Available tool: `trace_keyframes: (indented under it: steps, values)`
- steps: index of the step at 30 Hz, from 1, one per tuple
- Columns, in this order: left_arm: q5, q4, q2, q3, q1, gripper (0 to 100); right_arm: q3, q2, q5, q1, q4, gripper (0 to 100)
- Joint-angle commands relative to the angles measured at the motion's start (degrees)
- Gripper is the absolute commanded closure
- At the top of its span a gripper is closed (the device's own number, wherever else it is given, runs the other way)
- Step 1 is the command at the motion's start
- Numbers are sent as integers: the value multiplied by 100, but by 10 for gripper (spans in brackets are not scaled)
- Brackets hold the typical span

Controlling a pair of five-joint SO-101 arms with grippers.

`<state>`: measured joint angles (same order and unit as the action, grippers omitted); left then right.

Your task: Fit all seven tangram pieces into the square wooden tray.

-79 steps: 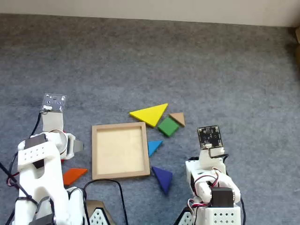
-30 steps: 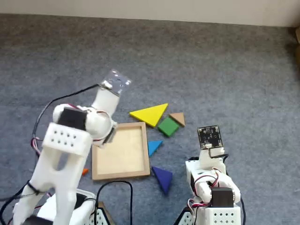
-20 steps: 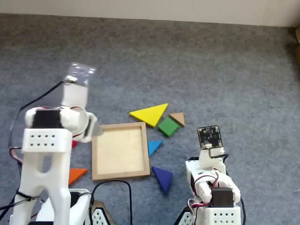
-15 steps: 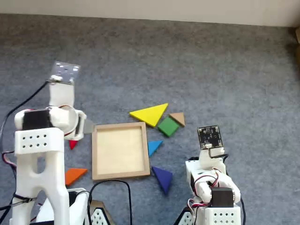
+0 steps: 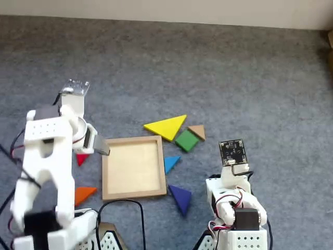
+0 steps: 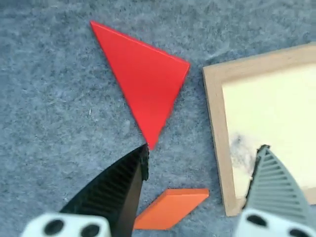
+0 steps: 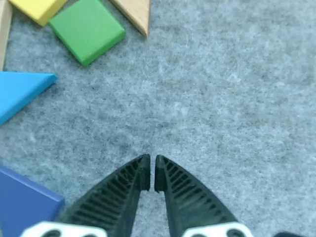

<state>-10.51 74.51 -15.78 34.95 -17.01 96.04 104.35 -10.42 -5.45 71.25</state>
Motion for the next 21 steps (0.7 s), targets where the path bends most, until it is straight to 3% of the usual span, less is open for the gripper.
trace_keyframes:
  steps: [1, 9, 21]
  values:
    - [343, -26, 708, -813, -84, 672, 848, 75, -18, 40, 40, 965]
    - [800, -264, 1332, -1103, -347, 674, 848, 75, -18, 40, 40, 965]
    - [809, -1037, 2105, -1156, -558, 685, 848, 75, -18, 40, 40, 965]
